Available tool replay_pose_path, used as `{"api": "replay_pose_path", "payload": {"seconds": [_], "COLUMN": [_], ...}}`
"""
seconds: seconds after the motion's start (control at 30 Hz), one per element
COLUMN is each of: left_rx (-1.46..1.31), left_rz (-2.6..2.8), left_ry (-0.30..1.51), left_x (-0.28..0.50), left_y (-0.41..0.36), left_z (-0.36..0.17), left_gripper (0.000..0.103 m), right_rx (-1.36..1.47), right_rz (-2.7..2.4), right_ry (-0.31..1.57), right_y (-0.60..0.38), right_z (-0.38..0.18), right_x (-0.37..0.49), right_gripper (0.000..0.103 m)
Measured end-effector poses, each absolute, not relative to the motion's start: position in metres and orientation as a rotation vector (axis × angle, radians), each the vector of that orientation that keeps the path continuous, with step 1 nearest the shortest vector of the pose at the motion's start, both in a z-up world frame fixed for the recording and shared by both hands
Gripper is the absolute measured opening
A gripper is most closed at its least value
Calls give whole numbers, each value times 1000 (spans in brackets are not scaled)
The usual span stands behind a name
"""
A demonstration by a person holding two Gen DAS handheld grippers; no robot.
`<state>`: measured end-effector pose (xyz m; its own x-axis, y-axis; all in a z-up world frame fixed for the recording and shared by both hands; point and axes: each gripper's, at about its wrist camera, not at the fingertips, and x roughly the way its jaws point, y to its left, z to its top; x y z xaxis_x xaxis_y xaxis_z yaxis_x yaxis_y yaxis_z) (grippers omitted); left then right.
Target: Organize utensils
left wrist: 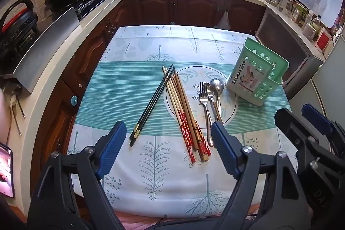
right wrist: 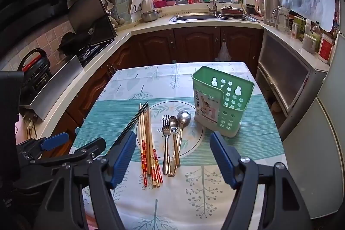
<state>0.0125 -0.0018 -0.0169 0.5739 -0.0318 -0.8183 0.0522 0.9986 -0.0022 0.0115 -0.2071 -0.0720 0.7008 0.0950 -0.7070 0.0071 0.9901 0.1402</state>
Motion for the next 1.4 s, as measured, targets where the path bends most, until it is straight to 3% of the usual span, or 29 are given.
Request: {"api": "replay_pose_path", "payload": {"seconds": [0.23,1.4], "left_rx": [12,21], "left_rz": [-62,-33], "left_ry": [964,1013], "left_x": [13,19], "left_y": [-1,-5], "left_z": [-17,-31], "left_gripper": [74,74], "right_rx": [142,155], "right_rz": [62,86], "right_ry": [804,823], "right_y": [-206,-204], "right_z": [-73,-87], "right_x": [14,18], "right_gripper": [71,71]}}
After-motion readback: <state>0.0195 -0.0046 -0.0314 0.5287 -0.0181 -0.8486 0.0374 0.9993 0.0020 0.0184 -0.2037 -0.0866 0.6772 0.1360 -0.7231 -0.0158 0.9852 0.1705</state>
